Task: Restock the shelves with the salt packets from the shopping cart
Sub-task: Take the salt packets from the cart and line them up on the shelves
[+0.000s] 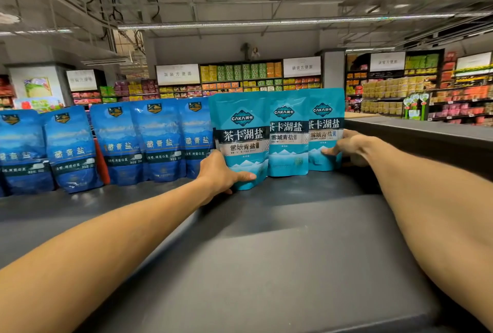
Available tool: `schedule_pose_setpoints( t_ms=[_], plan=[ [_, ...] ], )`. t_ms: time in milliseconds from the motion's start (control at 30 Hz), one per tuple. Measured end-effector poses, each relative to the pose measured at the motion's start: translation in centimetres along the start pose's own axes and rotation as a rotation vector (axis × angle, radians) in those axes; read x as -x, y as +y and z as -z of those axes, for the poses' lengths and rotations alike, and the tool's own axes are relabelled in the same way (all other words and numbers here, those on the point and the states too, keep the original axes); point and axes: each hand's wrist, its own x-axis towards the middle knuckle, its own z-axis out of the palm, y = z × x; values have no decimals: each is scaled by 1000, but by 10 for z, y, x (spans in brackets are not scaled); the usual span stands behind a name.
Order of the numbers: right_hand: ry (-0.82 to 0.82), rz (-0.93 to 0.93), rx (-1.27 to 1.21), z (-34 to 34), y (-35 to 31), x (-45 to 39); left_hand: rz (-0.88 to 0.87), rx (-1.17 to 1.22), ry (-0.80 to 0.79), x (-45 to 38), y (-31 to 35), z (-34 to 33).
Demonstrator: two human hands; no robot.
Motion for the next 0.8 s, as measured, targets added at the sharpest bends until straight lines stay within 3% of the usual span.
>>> schedule_pose_setpoints(
  t_ms=[133, 467, 800],
  plan=[
    [16, -73, 35, 5, 3, 6, 14, -63, 18, 4, 4, 2],
    [65, -34, 239, 14, -10, 72, 51, -94, 31, 27, 31, 38],
    [222, 214, 122, 34, -11, 242, -119, 122, 62, 94, 73, 51]
  ],
)
